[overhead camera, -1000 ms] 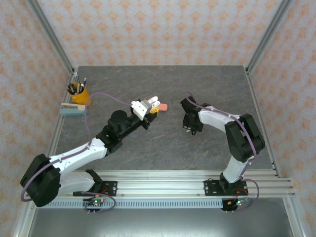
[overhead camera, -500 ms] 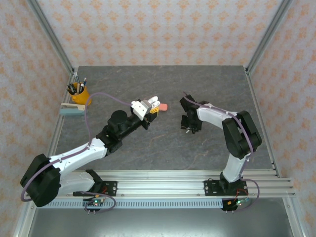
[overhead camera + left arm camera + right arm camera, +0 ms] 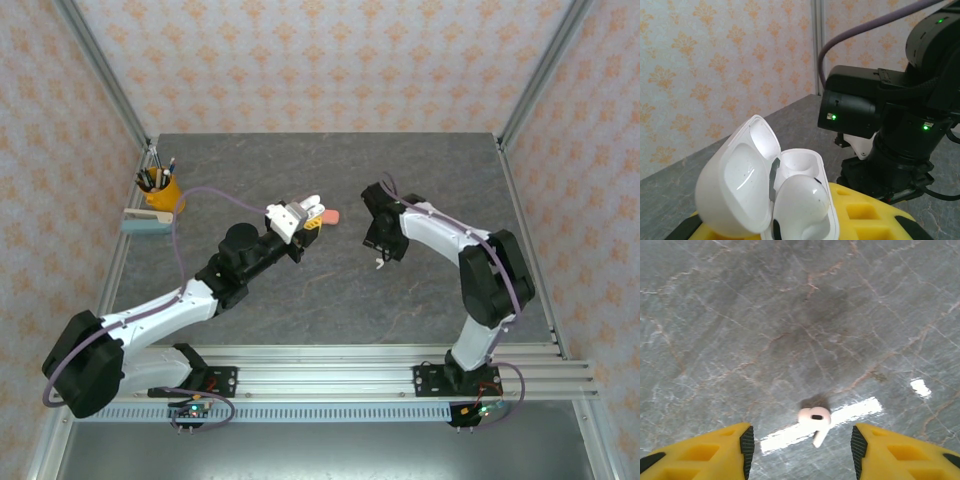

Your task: Insert wireless bluetooth earbuds into charging case

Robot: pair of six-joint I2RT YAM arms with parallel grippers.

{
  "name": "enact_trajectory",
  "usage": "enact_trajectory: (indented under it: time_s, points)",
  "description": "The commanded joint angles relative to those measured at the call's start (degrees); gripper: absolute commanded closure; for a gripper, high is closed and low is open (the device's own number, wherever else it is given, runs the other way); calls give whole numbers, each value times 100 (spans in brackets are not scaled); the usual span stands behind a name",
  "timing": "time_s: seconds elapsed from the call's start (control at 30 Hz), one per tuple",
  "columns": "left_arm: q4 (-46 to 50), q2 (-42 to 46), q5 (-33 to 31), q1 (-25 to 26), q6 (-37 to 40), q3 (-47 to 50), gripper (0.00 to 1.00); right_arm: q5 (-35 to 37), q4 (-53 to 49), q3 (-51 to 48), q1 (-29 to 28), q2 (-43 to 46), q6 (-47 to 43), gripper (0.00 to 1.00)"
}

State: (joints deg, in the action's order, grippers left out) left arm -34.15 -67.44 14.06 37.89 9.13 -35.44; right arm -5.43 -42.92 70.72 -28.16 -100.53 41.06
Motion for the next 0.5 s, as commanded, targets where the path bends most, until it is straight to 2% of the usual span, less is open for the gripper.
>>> enact_trajectory:
  time_s: [0.0, 0.23, 0.47]
  points:
    - [-312, -55, -34, 8, 81, -174, 100, 253, -475, 289, -40, -283, -231, 43]
    - [-373, -73, -9, -17, 98, -180, 100, 253, -672, 349, -58, -535, -493, 42]
    - [-372, -70, 0, -31, 90, -174, 100, 109, -548, 259, -119, -737, -519, 45]
